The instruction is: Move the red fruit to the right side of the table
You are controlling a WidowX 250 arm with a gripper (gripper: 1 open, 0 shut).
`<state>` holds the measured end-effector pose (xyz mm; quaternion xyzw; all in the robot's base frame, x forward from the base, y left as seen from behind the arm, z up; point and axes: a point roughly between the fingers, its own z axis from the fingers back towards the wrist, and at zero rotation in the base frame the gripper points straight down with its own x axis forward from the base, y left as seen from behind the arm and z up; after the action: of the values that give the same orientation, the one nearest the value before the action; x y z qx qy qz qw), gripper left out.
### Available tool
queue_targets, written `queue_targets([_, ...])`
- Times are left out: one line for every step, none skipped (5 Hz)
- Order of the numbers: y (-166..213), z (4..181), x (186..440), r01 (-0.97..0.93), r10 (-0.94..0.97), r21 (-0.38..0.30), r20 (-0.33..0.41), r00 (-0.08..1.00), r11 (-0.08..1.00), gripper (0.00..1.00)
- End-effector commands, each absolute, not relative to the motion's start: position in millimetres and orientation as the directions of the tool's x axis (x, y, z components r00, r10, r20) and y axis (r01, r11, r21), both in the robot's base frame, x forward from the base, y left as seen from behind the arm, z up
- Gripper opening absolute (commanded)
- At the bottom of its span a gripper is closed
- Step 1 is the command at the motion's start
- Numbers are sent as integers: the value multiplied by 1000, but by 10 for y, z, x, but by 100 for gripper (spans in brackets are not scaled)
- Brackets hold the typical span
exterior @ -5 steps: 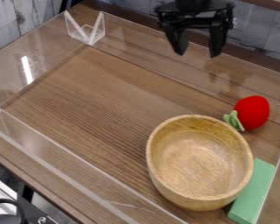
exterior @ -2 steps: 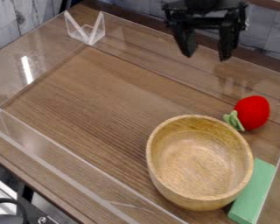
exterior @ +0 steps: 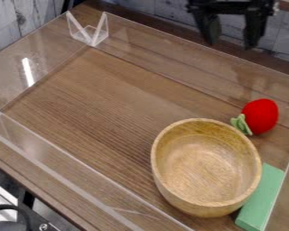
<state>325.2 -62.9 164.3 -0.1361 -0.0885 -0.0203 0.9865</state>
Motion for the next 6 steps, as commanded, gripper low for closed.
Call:
queue_targets([-752,1870,3407,110,-46,-264,234,971,958,100])
queue_targets([-791,1833,3442,199,-135,-268,238,962,942,100])
queue_targets([-793,1783,3462,266,-204,-268,238,950,926,100])
queue_targets([-817,1665,3495,323,-262,-267,239,935,908,100])
queue_targets([-820,1605,3509,373,-310,-265,252,917,889,100])
queue_targets([-824,1620,3553,318,-254,-264,250,934,910,100])
